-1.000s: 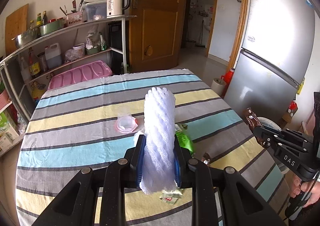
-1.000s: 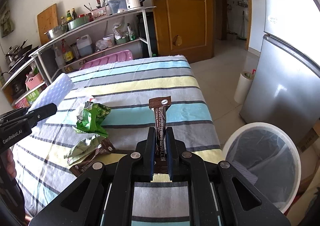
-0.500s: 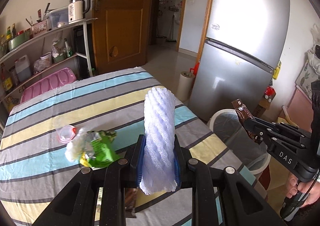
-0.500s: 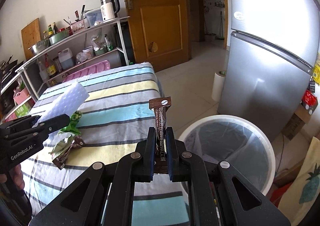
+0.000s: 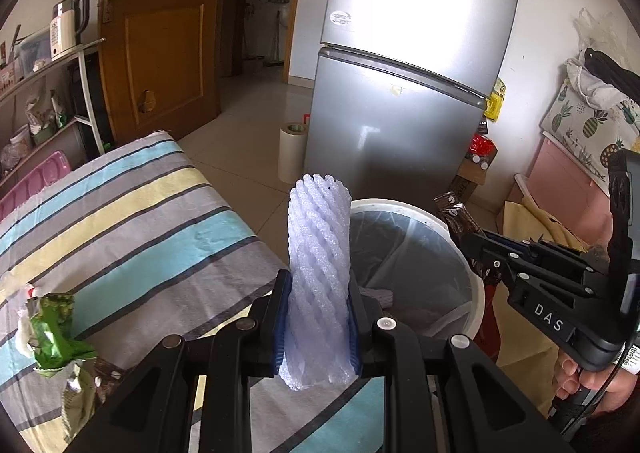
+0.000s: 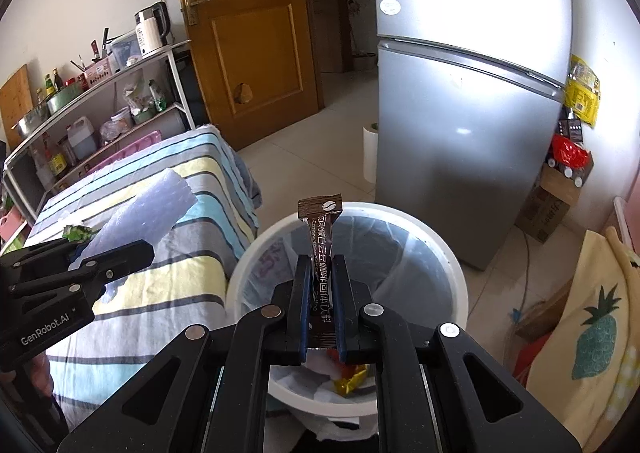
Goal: Collect trash
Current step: 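Carry the foam sleeve and chocolate bar with both tools over the white bin, then open both tools over the bin to drop the sleeve and bar, then move both tools back over the table toward the wrappers, then grasp the beige printed wrapper with the left tool while the right tool grasps the brown wrapper, then carry both wrappers with both tools over the white bin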
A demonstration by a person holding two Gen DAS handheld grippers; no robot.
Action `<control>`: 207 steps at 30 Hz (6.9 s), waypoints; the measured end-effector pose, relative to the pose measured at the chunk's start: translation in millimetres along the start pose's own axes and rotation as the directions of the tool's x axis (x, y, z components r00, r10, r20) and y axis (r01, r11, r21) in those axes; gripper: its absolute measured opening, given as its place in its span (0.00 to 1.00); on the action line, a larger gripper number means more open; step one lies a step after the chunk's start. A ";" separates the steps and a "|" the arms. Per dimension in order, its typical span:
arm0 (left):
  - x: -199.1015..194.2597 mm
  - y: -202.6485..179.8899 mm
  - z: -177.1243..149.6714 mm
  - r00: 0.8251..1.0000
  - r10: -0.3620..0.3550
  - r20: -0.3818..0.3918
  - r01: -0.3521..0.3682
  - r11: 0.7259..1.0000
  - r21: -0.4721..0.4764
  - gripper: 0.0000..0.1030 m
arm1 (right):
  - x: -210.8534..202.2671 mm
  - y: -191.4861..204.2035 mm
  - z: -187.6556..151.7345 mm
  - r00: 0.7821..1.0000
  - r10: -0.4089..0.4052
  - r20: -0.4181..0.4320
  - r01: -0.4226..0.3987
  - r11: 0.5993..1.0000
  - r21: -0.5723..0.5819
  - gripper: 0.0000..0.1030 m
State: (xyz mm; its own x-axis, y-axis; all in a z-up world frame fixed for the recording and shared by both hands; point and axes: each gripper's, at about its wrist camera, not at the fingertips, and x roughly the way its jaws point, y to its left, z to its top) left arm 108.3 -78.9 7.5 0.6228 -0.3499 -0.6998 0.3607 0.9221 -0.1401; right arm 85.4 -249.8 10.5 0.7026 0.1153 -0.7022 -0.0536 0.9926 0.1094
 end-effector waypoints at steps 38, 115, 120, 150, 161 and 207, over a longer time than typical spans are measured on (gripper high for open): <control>66.6 -42.8 -0.6 0.992 -0.022 -0.126 0.027 0.999 0.038 0.43 | 41.0 -49.1 -19.1 0.992 -0.060 -0.107 0.069 0.994 0.084 0.42; -109.9 232.7 -138.1 0.929 0.350 -0.118 -0.369 0.862 -0.348 0.28 | 63.9 256.1 -33.6 0.906 0.351 -0.238 -0.407 0.878 -0.253 0.42; -118.1 242.6 -144.8 0.925 0.362 -0.116 -0.378 0.844 -0.381 0.27 | 68.9 269.2 -39.8 0.899 0.346 -0.267 -0.413 0.873 -0.260 0.42; -111.9 241.5 -138.5 0.936 0.335 -0.110 -0.351 0.856 -0.380 0.37 | 77.1 271.6 -39.9 0.949 0.225 -0.218 -0.289 0.898 -0.332 0.13; -116.5 248.8 -141.3 0.934 0.341 -0.108 -0.354 0.841 -0.409 0.26 | 54.5 309.3 -44.1 0.889 0.412 -0.198 -0.457 0.790 -0.409 0.10; -93.6 136.3 -79.5 0.973 0.232 -0.016 -0.228 0.938 -0.261 0.24 | 38.6 179.9 -16.8 0.948 0.299 -0.111 -0.315 0.935 -0.166 0.10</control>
State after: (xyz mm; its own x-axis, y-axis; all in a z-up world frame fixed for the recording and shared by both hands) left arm 43.9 92.7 -1.8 0.6782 -0.1236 -0.7244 0.0148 0.9878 -0.1547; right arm 91.0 -66.1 -8.7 0.5710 0.4108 -0.7108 -0.3887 0.8979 0.2066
